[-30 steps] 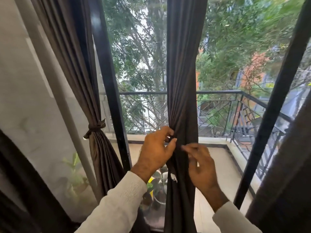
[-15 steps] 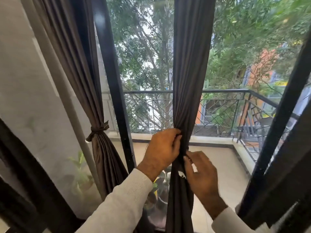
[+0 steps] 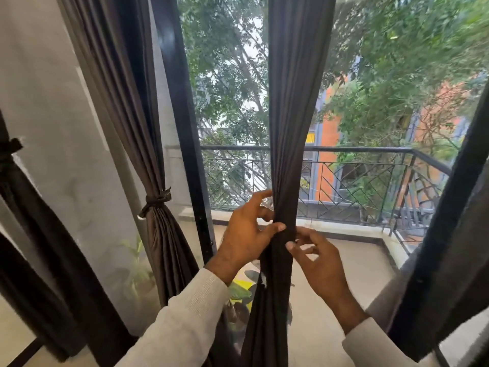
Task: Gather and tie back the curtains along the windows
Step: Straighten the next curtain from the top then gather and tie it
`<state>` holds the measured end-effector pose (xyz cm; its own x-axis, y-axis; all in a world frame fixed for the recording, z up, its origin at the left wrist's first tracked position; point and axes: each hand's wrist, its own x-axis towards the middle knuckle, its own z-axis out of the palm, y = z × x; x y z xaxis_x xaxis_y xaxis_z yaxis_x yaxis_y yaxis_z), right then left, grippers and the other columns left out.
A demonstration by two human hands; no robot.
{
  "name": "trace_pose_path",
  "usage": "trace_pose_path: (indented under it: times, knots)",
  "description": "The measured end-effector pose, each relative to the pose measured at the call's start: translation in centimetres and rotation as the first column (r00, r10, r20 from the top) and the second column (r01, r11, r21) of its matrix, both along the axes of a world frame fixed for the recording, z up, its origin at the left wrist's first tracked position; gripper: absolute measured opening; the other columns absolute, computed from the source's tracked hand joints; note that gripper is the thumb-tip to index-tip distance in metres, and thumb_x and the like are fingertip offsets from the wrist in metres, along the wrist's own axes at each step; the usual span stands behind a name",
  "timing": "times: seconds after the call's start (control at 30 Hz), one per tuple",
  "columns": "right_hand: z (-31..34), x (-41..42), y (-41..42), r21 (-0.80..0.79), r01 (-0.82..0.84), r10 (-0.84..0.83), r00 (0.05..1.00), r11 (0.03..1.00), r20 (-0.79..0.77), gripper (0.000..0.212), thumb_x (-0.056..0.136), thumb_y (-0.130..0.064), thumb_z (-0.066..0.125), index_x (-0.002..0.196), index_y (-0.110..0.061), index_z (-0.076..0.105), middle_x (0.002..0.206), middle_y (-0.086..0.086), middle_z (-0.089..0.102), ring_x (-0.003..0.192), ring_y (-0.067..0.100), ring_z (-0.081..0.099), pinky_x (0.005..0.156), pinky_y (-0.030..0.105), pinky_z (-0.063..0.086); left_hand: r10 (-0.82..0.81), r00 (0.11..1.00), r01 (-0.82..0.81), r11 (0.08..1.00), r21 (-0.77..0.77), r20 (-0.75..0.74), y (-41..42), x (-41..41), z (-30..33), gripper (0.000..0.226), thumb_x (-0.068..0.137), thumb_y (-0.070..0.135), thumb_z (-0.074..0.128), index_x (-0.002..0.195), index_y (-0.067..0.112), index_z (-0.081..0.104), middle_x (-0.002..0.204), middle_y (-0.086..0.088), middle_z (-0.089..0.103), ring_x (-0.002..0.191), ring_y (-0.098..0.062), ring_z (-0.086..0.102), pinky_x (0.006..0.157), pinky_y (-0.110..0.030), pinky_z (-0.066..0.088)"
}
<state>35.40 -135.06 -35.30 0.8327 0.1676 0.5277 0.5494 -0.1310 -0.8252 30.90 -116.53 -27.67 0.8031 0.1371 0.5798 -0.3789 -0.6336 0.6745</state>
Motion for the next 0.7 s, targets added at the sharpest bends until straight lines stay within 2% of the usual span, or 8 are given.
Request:
trace_pose_path:
  times: [0.1, 0.17, 0.23, 0.33, 0.43, 0.53, 0.63, 0.7]
  knots:
    - [0.1, -1.0, 0.2, 0.036, -0.035, 0.034, 0.999, 0.999, 0.029, 0.044, 0.087, -0.025, 0.085, 0.127, -0.032, 0.068, 0.115, -0.017, 0.072, 0.101, 0.013, 0.069, 0.082, 0.03, 0.055, 0.099, 0.995, -0.098, 0.995, 0.012, -0.032, -0.2, 0.2, 0.2, 0.028, 0.075, 0.03, 0.092, 0.085, 0.032, 0.066, 0.07, 0.013, 0.067, 0.068, -0.007, 0.067, 0.068, -0.031, 0.058]
    - [0.4, -1.8, 0.2, 0.053, -0.06, 0.058, 0.997, 0.997, 0.041, 0.056, 0.082, -0.028, 0.088, 0.132, -0.03, 0.063, 0.119, -0.017, 0.072, 0.101, 0.012, 0.071, 0.082, 0.022, 0.054, 0.179, 0.982, -0.176, 0.983, 0.052, -0.054, -0.7, 0.1, 0.6, 0.033, 0.074, 0.029, 0.093, 0.07, 0.027, 0.06, 0.064, 0.011, 0.065, 0.058, -0.005, 0.061, 0.061, -0.027, 0.051]
    - [0.7, -2.6, 0.1, 0.023, -0.086, 0.084, 0.994, 0.996, 0.067, 0.052, 0.079, -0.034, 0.089, 0.125, -0.031, 0.063, 0.116, -0.02, 0.073, 0.102, 0.01, 0.073, 0.084, 0.018, 0.055, 0.231, 0.969, -0.228, 0.972, 0.05, -0.081, -1.3, 0.1, 1.2, 0.034, 0.071, 0.029, 0.093, 0.07, 0.024, 0.059, 0.062, 0.008, 0.065, 0.057, -0.007, 0.062, 0.059, -0.027, 0.051]
    - [0.4, -3.4, -0.2, -0.017, -0.068, 0.069, 0.991, 0.998, 0.111, 0.042, 0.077, -0.042, 0.09, 0.111, -0.028, 0.07, 0.107, -0.018, 0.075, 0.101, 0.011, 0.073, 0.085, 0.022, 0.057, 0.259, 0.954, -0.257, 0.966, 0.029, -0.15, -1.9, 0.3, 2.3, 0.04, 0.067, 0.026, 0.093, 0.077, 0.024, 0.054, 0.064, 0.005, 0.069, 0.061, -0.012, 0.067, 0.061, -0.028, 0.052]
    - [-0.2, -3.2, -0.9, -0.054, -0.007, 0.018, 0.978, 0.998, 0.209, 0.019, 0.084, -0.022, 0.088, 0.098, -0.023, 0.076, 0.099, -0.015, 0.074, 0.094, 0.011, 0.072, 0.08, 0.031, 0.06, 0.228, 0.946, -0.235, 0.972, -0.002, -0.231, -1.7, 0.7, 2.9, 0.043, 0.06, 0.03, 0.089, 0.083, 0.026, 0.053, 0.069, 0.004, 0.073, 0.065, -0.019, 0.074, 0.068, -0.04, 0.062]
    - [0.1, -2.3, -2.2, -0.068, 0.158, -0.127, 0.934, 0.985, 0.334, 0.013, 0.087, -0.013, 0.085, 0.088, -0.022, 0.075, 0.092, -0.013, 0.067, 0.09, 0.009, 0.065, 0.079, 0.04, 0.054, 0.193, 0.943, -0.213, 0.976, -0.046, -0.27, -1.6, 0.9, 2.9, 0.045, 0.055, 0.034, 0.083, 0.09, 0.029, 0.056, 0.075, 0.001, 0.076, 0.066, -0.023, 0.077, 0.067, -0.048, 0.065]
    - [1.3, -1.2, -3.3, -0.144, 0.41, -0.336, 0.866, 0.9, 0.37, 0.002, 0.088, -0.036, 0.08, 0.089, -0.034, 0.08, 0.1, -0.01, 0.055, 0.099, 0.018, 0.053, 0.086, 0.043, 0.041, 0.153, 0.942, -0.186, 0.979, -0.084, -0.298, -2.1, 1.2, 2.8, 0.046, 0.054, 0.032, 0.084, 0.092, 0.025, 0.06, 0.077, -0.002, 0.077, 0.066, -0.024, 0.077, 0.067, -0.049, 0.066]
    - [1.9, -0.4, -3.2, -0.169, 0.488, -0.407, 0.84, 0.857, 0.358, 0.006, 0.087, -0.04, 0.078, 0.09, -0.038, 0.082, 0.095, -0.009, 0.05, 0.097, 0.02, 0.05, 0.085, 0.043, 0.038, 0.085, 0.945, -0.133, 0.982, -0.134, -0.316, -2.7, 1.4, 2.6, 0.044, 0.053, 0.026, 0.086, 0.091, 0.018, 0.065, 0.076, -0.007, 0.078, 0.063, -0.027, 0.077, 0.065, -0.051, 0.066]
